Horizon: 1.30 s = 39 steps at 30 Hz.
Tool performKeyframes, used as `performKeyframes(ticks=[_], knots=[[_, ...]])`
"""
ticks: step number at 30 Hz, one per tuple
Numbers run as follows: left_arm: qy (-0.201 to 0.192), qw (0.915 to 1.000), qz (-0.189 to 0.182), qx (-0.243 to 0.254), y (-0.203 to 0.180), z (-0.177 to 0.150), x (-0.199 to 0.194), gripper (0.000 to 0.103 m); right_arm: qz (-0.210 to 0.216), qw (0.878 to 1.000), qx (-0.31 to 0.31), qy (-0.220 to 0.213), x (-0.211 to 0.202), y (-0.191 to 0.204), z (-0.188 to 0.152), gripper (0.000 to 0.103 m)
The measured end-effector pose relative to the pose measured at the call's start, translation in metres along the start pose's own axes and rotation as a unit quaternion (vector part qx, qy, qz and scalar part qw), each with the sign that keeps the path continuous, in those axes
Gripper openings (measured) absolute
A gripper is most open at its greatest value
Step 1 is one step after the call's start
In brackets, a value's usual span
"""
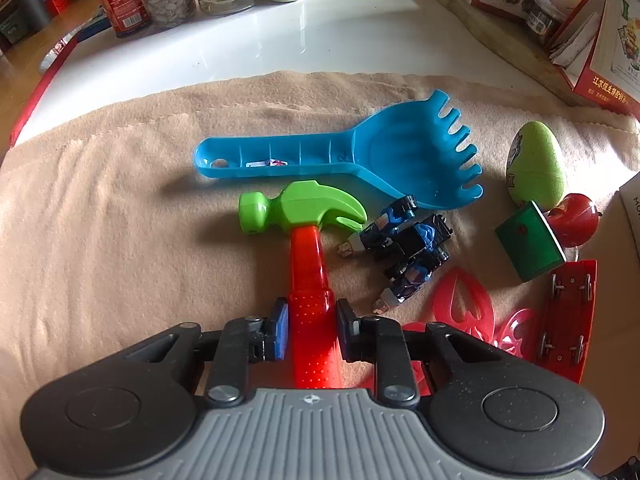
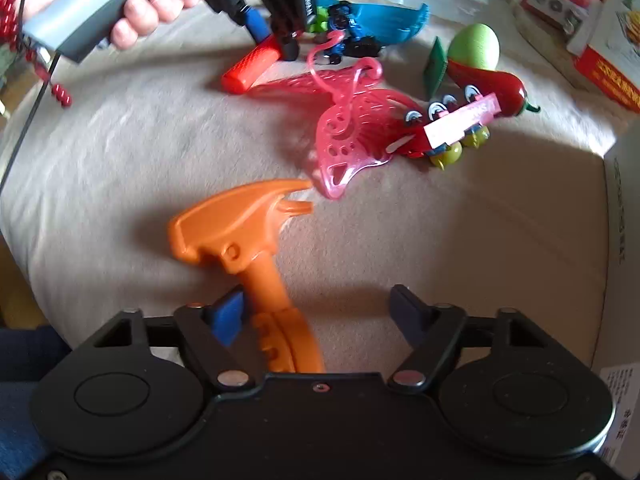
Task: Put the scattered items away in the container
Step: 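Grasp the red hammer handle with the left tool while the right tool holds the axe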
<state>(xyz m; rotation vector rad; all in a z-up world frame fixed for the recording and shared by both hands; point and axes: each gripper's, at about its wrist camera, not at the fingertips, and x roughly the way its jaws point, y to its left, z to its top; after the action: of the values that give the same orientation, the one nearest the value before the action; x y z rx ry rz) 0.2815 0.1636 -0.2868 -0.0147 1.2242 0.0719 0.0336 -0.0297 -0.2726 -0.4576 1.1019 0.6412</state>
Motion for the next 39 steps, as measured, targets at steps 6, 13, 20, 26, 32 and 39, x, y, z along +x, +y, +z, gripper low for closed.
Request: performKeyframes(ticks=[6,13,20,26,32,39], knots=[[-0.008,0.9999,0.005,0.005,0.004,-0.007,-0.010,0.025,0.026,1.000,-0.012,-0.010,-0.011,0.003,-0.003,0.025],[-0.021,0.9996,-0.003,0.017,0.014,-0.019,-0.041,0.024,0.062,0.997,0.047,-0.013,-0.029,-0.013,-0.016,0.023],[-0.038,0.9988,-0.012,0.029,0.018,-0.033,-0.088,0.024,0.055,0.996,0.065,-0.036,-0.063,-0.021,-0.019,0.023],[-0.060,0.9971,-0.016,0.043,0.012,-0.044,-0.136,0.024,0.053,0.994,0.074,-0.057,-0.090,-0.024,-0.019,0.000],[-0.078,0.9955,-0.009,0.053,-0.004,-0.052,-0.158,0.024,0.047,0.995,0.088,-0.005,-0.068,-0.034,-0.015,0.005],[-0.057,0.9962,-0.022,0.062,-0.012,-0.081,-0.146,0.024,0.031,0.988,0.151,-0.003,-0.079,-0.032,-0.051,0.098]])
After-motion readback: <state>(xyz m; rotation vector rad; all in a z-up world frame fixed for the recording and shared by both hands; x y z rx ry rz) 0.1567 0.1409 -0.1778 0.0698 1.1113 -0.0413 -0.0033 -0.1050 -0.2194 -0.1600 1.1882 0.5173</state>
